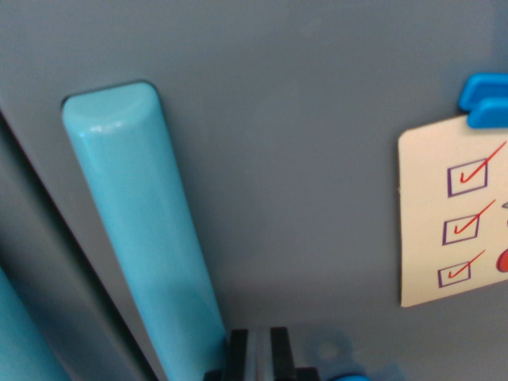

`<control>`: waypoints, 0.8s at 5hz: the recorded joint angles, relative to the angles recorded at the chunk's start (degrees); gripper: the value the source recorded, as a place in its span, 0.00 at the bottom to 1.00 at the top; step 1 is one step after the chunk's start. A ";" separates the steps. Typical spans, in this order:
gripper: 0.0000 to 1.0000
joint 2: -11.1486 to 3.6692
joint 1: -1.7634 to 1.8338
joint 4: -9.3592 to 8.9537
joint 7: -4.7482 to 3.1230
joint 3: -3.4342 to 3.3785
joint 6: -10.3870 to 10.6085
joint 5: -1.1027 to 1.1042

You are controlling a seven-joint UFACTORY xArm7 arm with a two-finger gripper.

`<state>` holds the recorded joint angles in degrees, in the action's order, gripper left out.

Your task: Close fridge door

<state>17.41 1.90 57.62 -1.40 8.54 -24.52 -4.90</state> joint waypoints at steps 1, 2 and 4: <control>1.00 0.00 0.00 0.00 0.00 0.00 0.00 0.00; 1.00 0.00 0.00 0.00 0.00 0.00 0.00 0.00; 1.00 0.00 0.00 0.00 0.00 0.00 0.00 0.00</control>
<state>17.41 1.90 57.62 -1.40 8.54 -24.52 -4.90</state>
